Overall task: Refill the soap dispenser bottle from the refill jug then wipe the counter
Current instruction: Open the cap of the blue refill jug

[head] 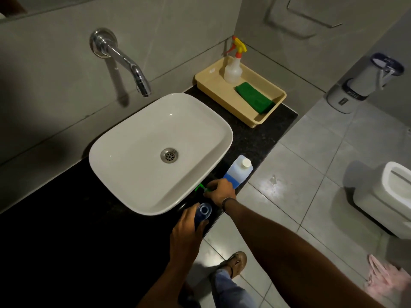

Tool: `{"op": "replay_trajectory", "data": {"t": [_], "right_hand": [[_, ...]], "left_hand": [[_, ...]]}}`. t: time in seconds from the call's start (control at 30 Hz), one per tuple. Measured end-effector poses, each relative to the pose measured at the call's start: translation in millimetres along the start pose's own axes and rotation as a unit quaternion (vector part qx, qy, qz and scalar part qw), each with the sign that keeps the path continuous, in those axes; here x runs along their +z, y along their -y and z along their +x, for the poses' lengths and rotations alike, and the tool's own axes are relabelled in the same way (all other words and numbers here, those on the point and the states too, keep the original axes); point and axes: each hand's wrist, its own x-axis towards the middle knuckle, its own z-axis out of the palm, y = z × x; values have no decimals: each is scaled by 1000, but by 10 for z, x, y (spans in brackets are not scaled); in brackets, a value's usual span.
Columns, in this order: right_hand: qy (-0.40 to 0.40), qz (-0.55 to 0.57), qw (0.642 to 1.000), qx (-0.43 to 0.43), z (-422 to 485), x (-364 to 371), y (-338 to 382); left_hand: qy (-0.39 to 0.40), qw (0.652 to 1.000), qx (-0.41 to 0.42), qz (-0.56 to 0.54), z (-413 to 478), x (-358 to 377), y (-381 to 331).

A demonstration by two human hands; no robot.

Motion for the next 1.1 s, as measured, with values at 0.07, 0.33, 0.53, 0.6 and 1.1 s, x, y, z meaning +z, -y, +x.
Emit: {"op": "replay_trajectory", "data": {"t": [0.07,0.33,0.53,0.6,1.1], "right_hand": [[-1,-1,1000,-2,34,19,13],[-11,5,1000,-11,9,26,-19],[-43,11,999,-28,-182,-93,-120],[-53,20,998,-33,-290,-146,-213],[-189,39,978,-81,-311,-1422,-652]], "left_hand": [[1,1000,2,6,7,1,-1],[17,1000,-13,-6,-7,-41,-35],[-48,999,7,-26,-69,-192,-220],[-84,995,43,-20,-51,-276,-356],[-25,996,75,50,954,319,-1371]]}}
